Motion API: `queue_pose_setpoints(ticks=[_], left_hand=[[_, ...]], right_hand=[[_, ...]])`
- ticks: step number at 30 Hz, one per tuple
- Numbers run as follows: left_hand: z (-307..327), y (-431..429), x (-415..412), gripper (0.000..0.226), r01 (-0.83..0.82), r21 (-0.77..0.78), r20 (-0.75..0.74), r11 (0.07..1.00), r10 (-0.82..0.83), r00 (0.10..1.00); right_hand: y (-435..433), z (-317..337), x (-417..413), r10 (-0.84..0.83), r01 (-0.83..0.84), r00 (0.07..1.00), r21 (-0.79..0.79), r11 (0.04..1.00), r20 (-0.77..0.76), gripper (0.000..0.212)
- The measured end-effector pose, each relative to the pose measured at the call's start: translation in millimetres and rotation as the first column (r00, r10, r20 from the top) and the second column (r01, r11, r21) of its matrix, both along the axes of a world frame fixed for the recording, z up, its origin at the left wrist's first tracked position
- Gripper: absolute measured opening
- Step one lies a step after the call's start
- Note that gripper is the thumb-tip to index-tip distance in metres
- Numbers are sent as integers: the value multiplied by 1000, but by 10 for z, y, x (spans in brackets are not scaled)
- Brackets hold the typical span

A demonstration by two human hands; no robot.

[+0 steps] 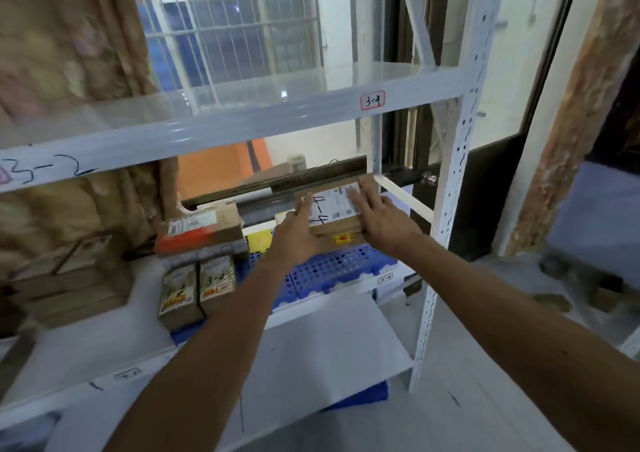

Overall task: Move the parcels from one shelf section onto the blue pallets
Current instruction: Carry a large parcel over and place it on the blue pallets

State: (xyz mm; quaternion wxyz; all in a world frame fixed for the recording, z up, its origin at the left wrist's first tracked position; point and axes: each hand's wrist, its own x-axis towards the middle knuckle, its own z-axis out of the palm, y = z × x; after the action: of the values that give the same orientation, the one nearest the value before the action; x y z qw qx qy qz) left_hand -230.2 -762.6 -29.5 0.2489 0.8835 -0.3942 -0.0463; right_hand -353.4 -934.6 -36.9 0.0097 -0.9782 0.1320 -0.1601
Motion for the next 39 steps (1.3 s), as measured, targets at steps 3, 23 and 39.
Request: queue_pose_setpoints(ticks=[3,23,39], left_hand=[[34,60,229,108,-48,-47,29,998,50,998],[27,-450,1424,74,-58,146,161,988,34,986],[-297,-544,1441,65,-348,78,-49,934,352,935]], right_hand=[[-8,16,285,50,-50,999,24,998,18,92],[-432,-47,1566,21,-24,999,129,991,24,79],[-635,-453,1987,151,-140,977,79,987,-154,90]])
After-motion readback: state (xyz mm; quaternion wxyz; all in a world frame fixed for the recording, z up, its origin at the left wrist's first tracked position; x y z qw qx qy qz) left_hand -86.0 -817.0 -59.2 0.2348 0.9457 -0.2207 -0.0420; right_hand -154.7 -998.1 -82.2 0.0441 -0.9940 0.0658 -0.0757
